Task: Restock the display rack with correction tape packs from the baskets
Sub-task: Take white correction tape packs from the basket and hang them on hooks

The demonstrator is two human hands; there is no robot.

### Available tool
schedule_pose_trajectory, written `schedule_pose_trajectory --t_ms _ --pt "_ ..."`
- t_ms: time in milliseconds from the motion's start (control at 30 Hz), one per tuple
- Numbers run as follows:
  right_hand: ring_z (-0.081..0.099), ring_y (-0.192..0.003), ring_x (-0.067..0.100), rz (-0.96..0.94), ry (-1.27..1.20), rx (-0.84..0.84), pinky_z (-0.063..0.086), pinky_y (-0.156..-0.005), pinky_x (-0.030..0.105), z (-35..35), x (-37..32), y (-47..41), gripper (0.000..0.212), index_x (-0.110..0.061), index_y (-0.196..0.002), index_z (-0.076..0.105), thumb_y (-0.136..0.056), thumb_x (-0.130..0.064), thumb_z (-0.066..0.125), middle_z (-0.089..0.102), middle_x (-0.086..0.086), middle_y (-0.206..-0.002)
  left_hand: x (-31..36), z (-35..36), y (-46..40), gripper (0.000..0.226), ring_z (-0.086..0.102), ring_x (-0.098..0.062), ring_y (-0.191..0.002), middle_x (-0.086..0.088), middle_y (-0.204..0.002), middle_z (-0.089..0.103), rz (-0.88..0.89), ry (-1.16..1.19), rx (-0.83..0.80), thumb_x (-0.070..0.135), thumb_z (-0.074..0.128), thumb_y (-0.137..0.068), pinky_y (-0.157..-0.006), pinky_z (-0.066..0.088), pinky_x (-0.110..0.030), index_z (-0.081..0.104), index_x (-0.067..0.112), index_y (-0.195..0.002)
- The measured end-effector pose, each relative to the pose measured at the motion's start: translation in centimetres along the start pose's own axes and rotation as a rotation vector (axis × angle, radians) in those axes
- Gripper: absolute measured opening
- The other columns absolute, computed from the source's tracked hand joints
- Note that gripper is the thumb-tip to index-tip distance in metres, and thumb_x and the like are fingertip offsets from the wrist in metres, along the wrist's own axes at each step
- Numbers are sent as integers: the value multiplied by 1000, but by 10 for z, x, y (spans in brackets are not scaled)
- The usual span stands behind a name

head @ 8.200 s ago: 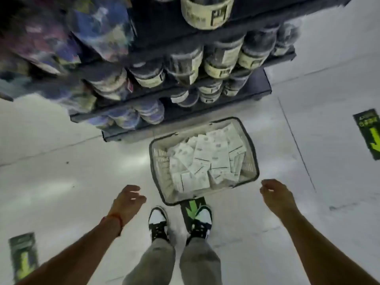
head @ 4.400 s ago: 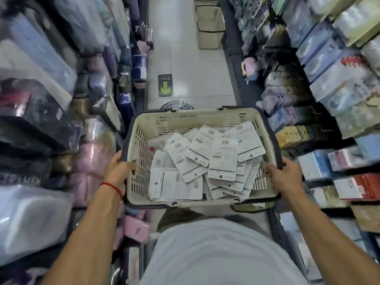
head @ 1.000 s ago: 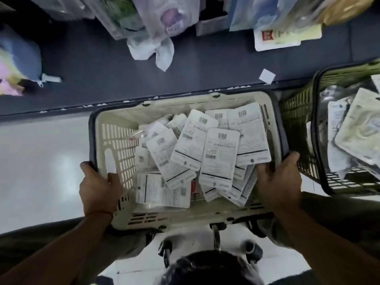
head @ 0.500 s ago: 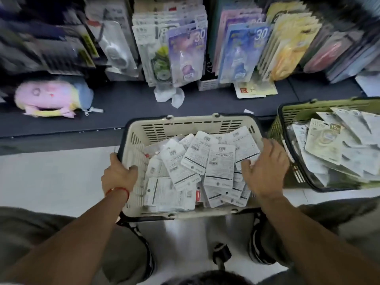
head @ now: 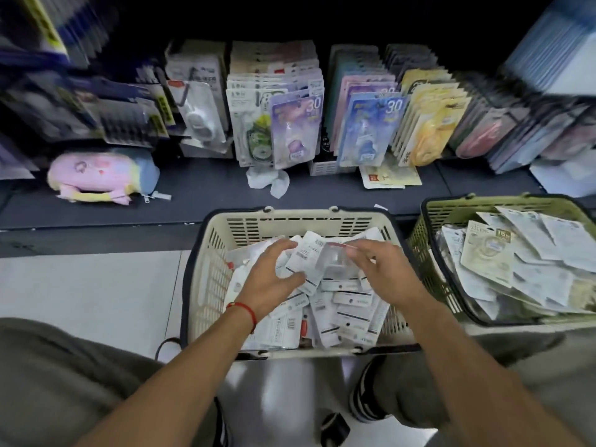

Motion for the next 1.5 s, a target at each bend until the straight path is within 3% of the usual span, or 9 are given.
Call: schedule_pose_trajectory --t_ms 167,267,367,667,800,933,1200,1300,1500 --pt "59 -74 5 8 -232 -164 47 -73 29 -7 -10 -20 26 -27 -84 72 -106 -30 60 67 -14 -77 5 25 1 44 74 -14 -111 6 -118 78 -53 251 -205 43 85 -87 -94 57 -33 69 29 -126" --pt "66 -114 7 103 130 -53 51 -100 36 -16 19 -33 18 -26 -117 74 -104 -32 63 75 -12 -118 -6 23 9 23 76 -6 -98 13 -107 80 -50 255 -85 32 77 -96 -84 56 -26 71 28 -117" --pt "8 -162 22 163 827 -477 4 -130 56 -22 55 -28 69 -33 -161 35 -100 -22 65 23 -3 -173 -17 7 18 22 74 -4 -101 16 -109 78 -114 347 70 32 68 -102 -83 57 -28 66 33 -123" --pt "1 -163 18 -13 1030 -557 -12 -126 63 -6 72 -6 65 -34 -164 24 -107 -28 55 21 -10 -173 -19 -11 -2 35 67 -22 -122 6 -128 72 -244 554 176 24 68 -100 -108 50 -53 61 39 -131" --pt "40 -152 22 -80 770 -321 10 -131 49 -6 52 -3 52 -26 -156 46 -108 -6 49 51 -2 -159 -25 -8 -7 45 69 -26 -116 7 -118 76 -294 617 149 8 68 -95 -97 59 -55 64 47 -118" --pt "69 -88 18 -11 187 219 48 -77 20 -23 16 -22 28 -10 -124 71 -112 -18 46 74 5 -102 -21 -11 -7 39 69 -20 -113 13 -121 69 -291 644 117 18 68 -101 -77 66 -49 64 56 -111" --pt "64 -83 -4 54 -157 47 50 -81 25 49 -31 -47 14 -13 -101 77 -102 -18 64 73 -12 -90 -18 -8 12 66 69 -30 -123 -4 -131 74 -222 584 -174 23 89 -83 -105 54 -57 56 32 -140" --pt "66 -106 13 125 -73 93 53 -98 36 72 -18 -48 20 -14 -119 68 -103 -24 64 71 -1 -118 -36 -21 17 66 69 -27 -122 -2 -128 74 -249 535 33 10 88 -83 -109 51 -57 57 32 -137" --pt "1 -163 26 63 529 -510 6 -132 43 126 26 -17 78 -18 -167 14 -105 -35 58 -1 5 -176 -64 -60 24 63 72 -21 -117 7 -125 75 -221 623 271 20 86 -87 -98 59 -50 56 40 -138"
Point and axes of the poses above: each hand's wrist, its own y-axis away from the middle knuckle, its own z-axis out of the palm, x = y × z, the point moved 2 cm from there along -y, towards the middle knuckle
